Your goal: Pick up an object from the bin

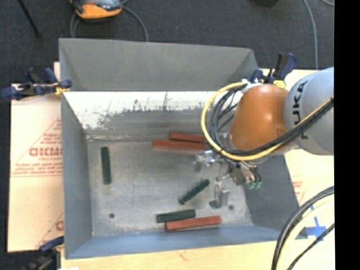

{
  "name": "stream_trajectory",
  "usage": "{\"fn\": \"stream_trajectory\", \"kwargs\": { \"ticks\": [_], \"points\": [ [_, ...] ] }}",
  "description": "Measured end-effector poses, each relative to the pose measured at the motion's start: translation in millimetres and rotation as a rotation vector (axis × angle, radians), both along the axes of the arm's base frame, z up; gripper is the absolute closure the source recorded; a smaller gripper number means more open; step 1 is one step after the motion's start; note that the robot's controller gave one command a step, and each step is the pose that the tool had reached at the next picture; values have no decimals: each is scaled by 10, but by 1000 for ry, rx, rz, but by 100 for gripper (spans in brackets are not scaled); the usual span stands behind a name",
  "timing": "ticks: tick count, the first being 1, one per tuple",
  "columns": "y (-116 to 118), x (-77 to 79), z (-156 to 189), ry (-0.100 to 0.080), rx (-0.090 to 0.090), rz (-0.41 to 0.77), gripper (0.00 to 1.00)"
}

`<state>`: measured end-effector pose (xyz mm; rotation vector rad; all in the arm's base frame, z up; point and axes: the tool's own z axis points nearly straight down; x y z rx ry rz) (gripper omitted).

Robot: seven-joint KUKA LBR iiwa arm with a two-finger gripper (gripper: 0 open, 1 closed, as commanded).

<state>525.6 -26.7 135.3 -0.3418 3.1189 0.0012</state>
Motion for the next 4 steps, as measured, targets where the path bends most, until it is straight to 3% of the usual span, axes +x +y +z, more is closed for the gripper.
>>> {"fn": "stream_trajectory", "kwargs": {
  "ticks": [1, 2, 4],
  "points": [
    [88, 145, -630, -2, 0, -1, 0],
    [300, -288, -652, 2, 0, -101, 100],
    [299, -297, -614, 4, 0, -100, 100]
  ]
}}
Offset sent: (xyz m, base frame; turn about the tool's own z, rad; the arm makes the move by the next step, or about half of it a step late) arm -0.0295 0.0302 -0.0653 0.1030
